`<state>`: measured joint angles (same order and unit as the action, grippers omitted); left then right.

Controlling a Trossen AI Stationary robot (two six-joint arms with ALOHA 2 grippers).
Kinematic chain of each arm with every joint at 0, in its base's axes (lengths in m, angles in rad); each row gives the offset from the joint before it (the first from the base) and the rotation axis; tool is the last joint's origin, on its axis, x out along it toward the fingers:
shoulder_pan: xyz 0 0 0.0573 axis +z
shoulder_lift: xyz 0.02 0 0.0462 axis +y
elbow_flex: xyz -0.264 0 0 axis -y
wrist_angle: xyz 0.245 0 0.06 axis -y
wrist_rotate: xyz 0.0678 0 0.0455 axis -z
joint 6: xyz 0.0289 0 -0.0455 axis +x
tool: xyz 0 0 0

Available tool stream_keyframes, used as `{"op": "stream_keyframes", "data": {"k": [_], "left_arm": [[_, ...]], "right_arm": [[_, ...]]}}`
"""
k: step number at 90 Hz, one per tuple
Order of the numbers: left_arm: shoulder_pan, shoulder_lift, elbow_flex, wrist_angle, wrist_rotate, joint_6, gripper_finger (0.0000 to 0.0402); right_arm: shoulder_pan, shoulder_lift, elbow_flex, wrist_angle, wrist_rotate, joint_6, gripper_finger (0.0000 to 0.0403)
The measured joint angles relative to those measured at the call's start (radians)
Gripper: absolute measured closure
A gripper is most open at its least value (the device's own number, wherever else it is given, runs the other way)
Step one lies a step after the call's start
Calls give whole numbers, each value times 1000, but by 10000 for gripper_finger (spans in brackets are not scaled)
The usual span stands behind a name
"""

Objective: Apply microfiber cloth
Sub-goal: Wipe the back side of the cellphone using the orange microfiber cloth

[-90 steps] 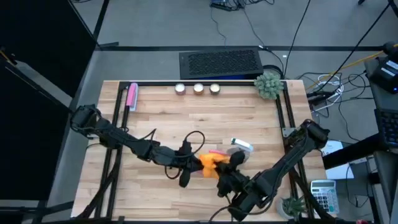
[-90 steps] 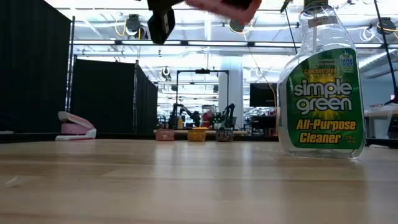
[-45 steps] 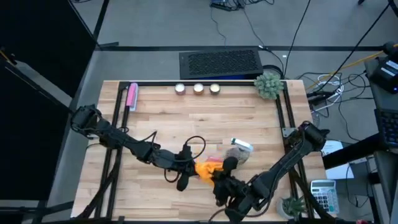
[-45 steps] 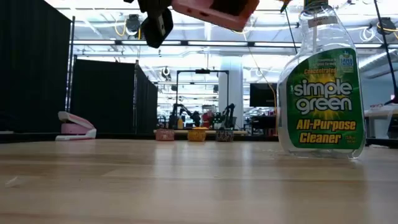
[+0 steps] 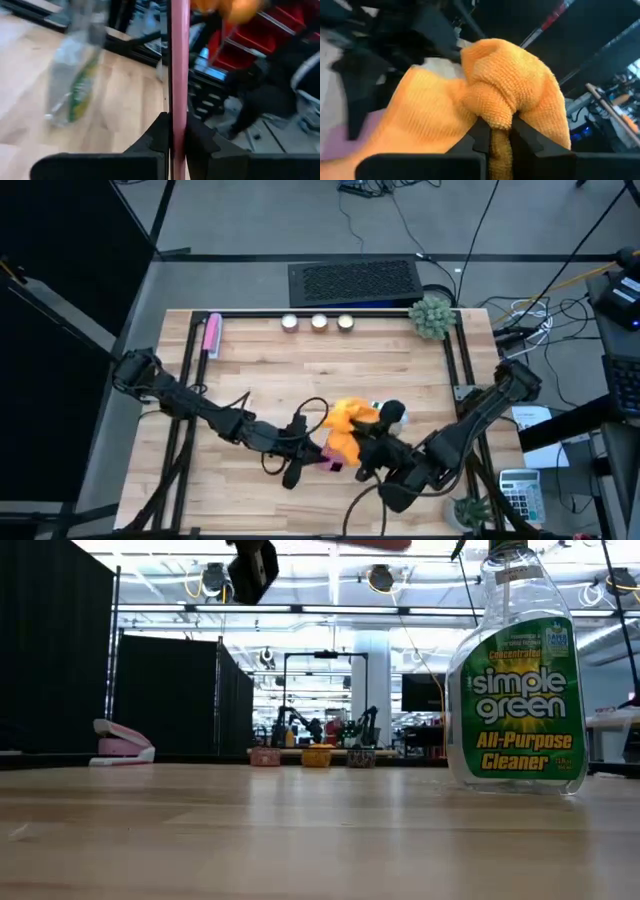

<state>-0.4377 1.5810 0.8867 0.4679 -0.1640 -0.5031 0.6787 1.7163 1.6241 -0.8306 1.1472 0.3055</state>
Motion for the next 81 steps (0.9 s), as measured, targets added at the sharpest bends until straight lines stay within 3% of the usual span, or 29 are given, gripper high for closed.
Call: {"op": "stream_keyframes", "data": {"k": [14,42,62,81], "left_arm": [[-3,5,-3,-27,16,11,386],[22,2,0,3,-44,11,386],[41,2,0,93,-36,10,386],[39,2,-2,138,-33,-13,386]], "right_arm": [[63,74,0,9,-6,59,384],[224,73,56,90,183,-24,382],[171,146,57,108,76,68,382],[68,248,56,108,84,22,382]]}}
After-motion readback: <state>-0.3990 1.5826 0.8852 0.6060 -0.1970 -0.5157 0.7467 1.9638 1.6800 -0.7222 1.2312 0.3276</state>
